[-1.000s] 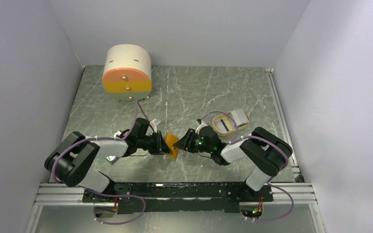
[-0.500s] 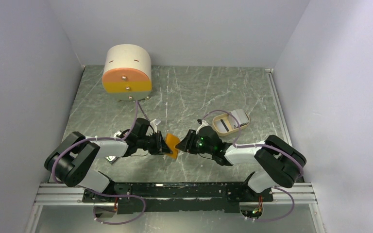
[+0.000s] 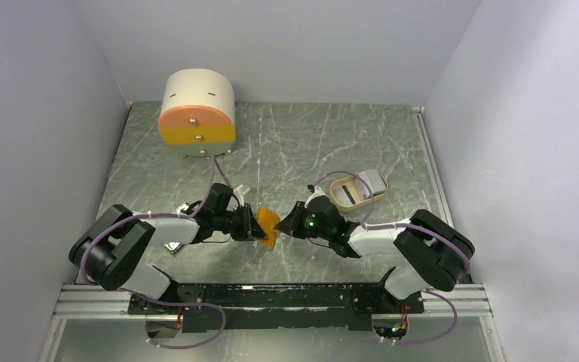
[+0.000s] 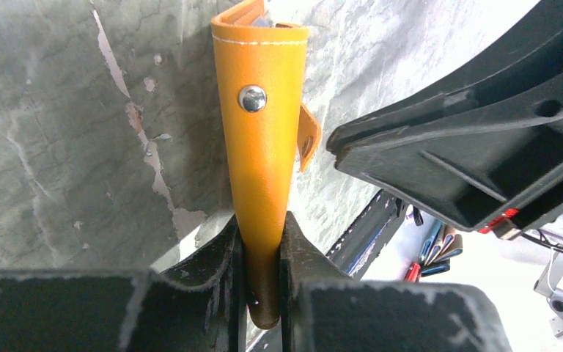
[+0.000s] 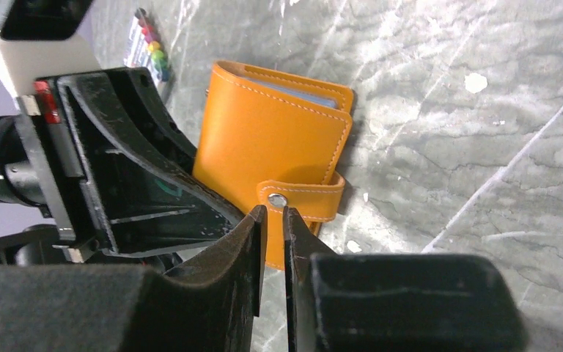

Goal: Put the credit cards into the card holder
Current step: Close the card holder at the center of the board.

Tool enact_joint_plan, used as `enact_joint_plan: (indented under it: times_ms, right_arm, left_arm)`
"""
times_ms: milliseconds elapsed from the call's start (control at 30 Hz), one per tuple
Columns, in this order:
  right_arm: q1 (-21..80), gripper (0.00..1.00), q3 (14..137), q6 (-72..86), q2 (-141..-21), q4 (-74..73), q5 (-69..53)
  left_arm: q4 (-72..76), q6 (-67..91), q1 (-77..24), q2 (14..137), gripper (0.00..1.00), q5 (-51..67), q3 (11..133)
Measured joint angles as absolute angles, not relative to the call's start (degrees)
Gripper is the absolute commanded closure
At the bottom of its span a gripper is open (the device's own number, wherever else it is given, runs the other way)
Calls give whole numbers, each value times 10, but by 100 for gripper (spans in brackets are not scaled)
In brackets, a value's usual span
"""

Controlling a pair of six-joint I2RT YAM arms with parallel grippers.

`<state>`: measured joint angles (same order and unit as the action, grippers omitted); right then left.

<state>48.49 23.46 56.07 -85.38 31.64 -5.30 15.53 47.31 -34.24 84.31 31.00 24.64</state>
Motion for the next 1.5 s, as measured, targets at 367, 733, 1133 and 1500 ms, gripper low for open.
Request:
enact_joint_plan:
  times_ms: [367, 733, 1133, 1500]
  right_arm:
    - [485, 76, 239, 561, -873, 319, -45]
    - [485, 76, 239, 567, -898, 362, -59]
    - [485, 78, 239, 577, -909, 391, -71]
    - [485, 88, 239, 578, -914, 393, -71]
  left_arm:
    - [131, 472, -343, 837, 91, 306, 255]
    - [131, 472, -345, 837, 91, 305, 255]
    - [131, 473, -350, 837, 91, 299, 256]
    - [132, 475, -352, 840, 91, 297, 256]
